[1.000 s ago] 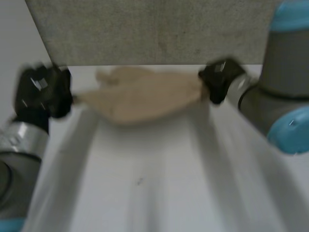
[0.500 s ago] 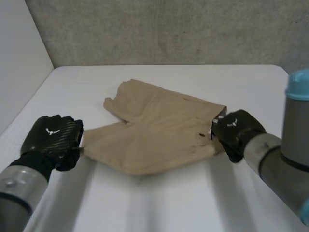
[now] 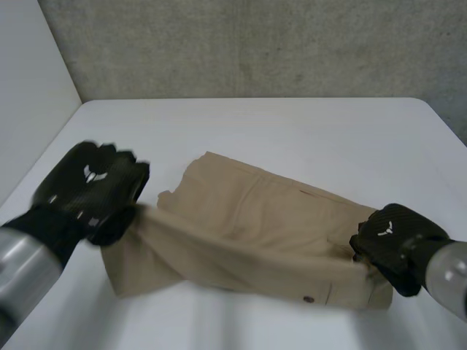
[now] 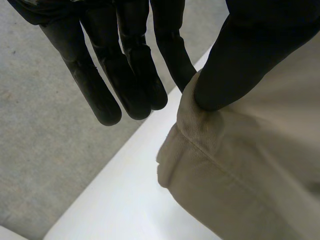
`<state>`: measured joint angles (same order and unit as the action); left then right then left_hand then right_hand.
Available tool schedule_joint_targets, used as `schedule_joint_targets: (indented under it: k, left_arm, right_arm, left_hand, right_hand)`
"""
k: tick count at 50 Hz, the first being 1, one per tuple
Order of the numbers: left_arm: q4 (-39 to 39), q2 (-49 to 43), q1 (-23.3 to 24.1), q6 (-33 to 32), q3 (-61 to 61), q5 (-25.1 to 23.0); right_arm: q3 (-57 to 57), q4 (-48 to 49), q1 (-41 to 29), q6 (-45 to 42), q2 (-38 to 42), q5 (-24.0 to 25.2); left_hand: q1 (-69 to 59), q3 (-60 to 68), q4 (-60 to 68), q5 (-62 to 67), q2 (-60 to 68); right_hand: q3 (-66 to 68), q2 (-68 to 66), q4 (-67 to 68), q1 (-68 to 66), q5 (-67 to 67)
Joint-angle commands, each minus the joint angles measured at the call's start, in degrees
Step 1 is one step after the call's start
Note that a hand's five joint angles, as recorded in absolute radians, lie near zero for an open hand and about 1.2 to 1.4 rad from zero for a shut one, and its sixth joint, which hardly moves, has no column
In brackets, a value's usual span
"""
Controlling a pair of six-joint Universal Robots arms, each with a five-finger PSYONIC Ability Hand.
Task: Fold the shorts.
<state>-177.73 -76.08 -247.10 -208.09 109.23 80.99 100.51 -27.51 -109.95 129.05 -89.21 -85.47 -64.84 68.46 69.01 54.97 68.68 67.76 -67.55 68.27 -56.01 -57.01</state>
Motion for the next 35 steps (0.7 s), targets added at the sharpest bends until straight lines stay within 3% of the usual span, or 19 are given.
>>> schedule_joint_targets:
  k: [1, 7, 13, 19, 28, 35]
  left_arm:
    - [-14.0, -21.8, 2.0, -2.9, -12.0, 0.9]
    - [-15.4, -42.2, 5.7, -6.8, -31.3, 1.8]
    - [-15.5, -56.4, 7.0, -8.5, -45.6, 2.1]
    - [-21.2, -68.4, 7.4, -8.6, -58.1, 1.5]
    - [-25.6, -78.7, 7.2, -8.6, -68.8, 1.6]
    - [-31.7, -79.5, 8.1, -8.2, -66.5, 0.8]
  right_arm:
    - [-3.7, 9.0, 0.3, 2.3, 7.6, -4.6]
    - [-8.0, 16.5, 0.4, 9.2, 12.4, -6.6]
    - [-11.0, 23.9, 0.2, 10.9, 17.4, -7.8]
    - [-13.9, 27.4, 0.1, 11.0, 24.0, -13.5]
    - [-18.9, 32.4, 0.1, 8.7, 32.9, -16.0]
    - [-21.8, 34.4, 0.1, 8.4, 34.5, -19.9]
  left_hand:
    - [-15.2, 11.5, 11.0, 15.0, 11.3]
    - [-15.2, 11.5, 11.0, 15.0, 11.3]
    - [-15.2, 11.5, 11.0, 15.0, 11.3]
    - [-15.2, 11.5, 11.0, 15.0, 11.3]
    - [-15.2, 11.5, 11.0, 15.0, 11.3]
    - [-15.2, 11.5, 11.0, 15.0, 11.3]
  right_hand:
    - [12.2, -12.4, 11.7, -24.0, -13.0]
    - [12.2, -12.4, 11.7, -24.0, -13.0]
    - [12.2, -12.4, 11.7, -24.0, -13.0]
    - [12.2, -12.4, 11.7, -24.0, -13.0]
    - [12.2, -12.4, 11.7, -24.0, -13.0]
    - [12.2, -12.4, 11.7, -24.0, -13.0]
